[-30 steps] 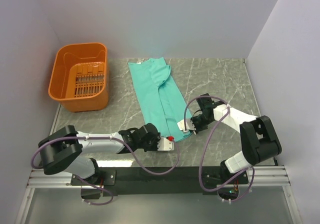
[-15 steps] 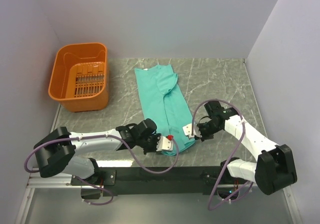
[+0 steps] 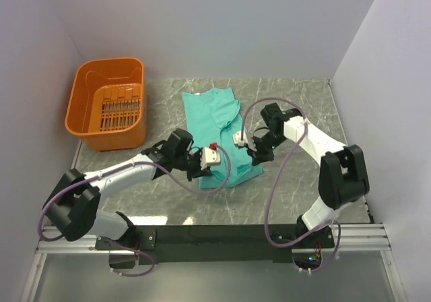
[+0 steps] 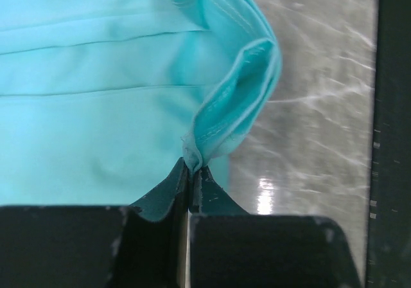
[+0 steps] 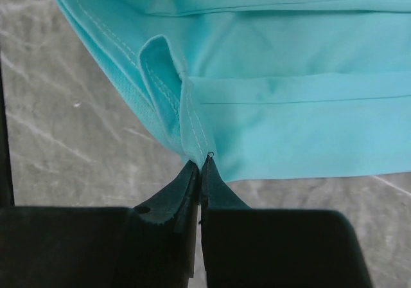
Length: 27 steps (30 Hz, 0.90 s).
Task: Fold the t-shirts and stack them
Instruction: Fold the tshirt
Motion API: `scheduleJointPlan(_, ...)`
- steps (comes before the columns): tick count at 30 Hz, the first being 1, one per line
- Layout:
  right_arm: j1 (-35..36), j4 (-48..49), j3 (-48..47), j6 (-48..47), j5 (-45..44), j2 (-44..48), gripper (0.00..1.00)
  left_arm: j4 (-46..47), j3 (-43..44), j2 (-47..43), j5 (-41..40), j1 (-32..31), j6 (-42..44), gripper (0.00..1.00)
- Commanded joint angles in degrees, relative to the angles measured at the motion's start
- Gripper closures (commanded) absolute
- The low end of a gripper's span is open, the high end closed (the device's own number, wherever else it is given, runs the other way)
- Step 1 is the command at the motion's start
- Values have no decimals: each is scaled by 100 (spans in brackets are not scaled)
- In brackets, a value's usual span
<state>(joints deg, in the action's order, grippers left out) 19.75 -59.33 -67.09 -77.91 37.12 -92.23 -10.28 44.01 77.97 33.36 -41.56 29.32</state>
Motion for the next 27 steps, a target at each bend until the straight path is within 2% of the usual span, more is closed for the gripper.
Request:
scheduleJointPlan(1, 29, -307, -725, 434, 163, -452, 100, 123, 441, 279, 601, 490, 240, 100)
scheduleJointPlan(12, -155, -149, -2377, 1602, 76, -1754, 100, 62, 1417, 1316, 426, 1615, 303, 100)
scheduleJointPlan(21, -243, 422, -3029, 2578, -127, -2335, 100, 9, 1953, 1879, -14, 1809, 241, 100)
scheduleJointPlan(27, -287, 773, -3257, 2982, -91, -2396, 100, 456, 1866, 1678, -180, 1844, 144, 100)
